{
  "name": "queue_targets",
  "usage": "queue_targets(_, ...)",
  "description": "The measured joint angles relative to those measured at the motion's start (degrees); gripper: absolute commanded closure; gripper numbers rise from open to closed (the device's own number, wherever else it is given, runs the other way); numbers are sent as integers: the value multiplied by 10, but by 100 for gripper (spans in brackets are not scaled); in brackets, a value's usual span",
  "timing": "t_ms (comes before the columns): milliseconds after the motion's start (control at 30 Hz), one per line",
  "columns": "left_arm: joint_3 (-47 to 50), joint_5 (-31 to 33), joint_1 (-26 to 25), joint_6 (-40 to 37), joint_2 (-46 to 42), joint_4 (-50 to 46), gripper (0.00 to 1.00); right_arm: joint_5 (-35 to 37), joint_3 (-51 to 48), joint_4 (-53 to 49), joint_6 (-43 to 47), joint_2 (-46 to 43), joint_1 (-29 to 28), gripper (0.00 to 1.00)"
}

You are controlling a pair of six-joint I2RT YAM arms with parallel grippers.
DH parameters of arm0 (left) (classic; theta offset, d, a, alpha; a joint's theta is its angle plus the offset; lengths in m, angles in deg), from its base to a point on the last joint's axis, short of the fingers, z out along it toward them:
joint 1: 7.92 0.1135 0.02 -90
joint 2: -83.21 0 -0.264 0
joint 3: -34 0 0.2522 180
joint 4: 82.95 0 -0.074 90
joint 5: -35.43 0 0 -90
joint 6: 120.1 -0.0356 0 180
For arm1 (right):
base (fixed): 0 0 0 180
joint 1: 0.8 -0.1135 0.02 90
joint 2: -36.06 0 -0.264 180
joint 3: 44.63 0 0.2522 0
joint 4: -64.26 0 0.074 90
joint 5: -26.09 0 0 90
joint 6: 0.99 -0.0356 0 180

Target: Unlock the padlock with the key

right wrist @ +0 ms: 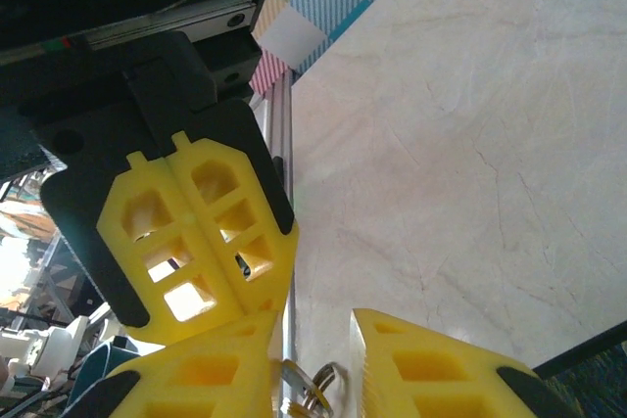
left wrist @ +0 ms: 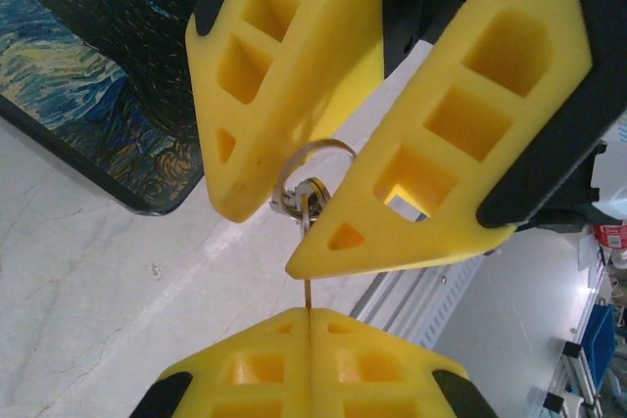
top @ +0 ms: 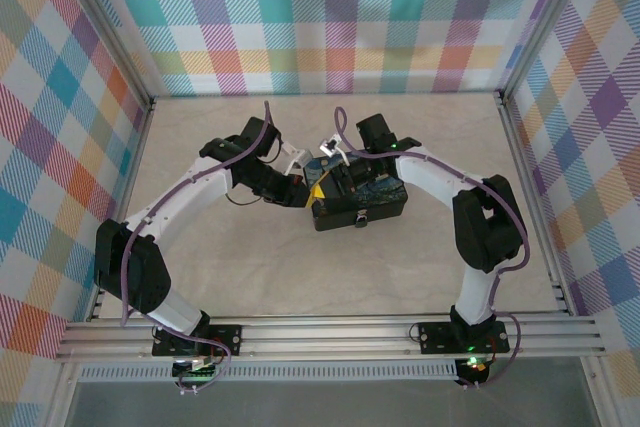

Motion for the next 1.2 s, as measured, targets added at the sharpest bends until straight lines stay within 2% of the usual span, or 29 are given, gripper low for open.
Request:
queue_targets(67,0,0,0,0,0,0,100,-2,-4,4,-4,0,0,85)
queue_targets(433,3,-8,21,12,12,33,100,-4,-37,26,-41,0,10,94)
queue_targets(533,3,-11,30,20,17,51,100,-4,-44,37,-68,0,10,99)
queue_targets(667,13,-10,33,45,21,83,100,-3,-52,78,-123,0,10,100)
queue_targets(733,18,-4,35,65,22,96,89,5,-53,85,-145,0,10,100)
queue_targets(867,23,12,45,120,22,126,76,36,-53,94,-195,0,16,100)
queue_targets(1067,74,-3,75,221,14,207,74,78,-53,125,-287,2,26,100)
queue_targets(1200,105,-16,77,255,2,243,73,94,-55,171,-358,5,29,100)
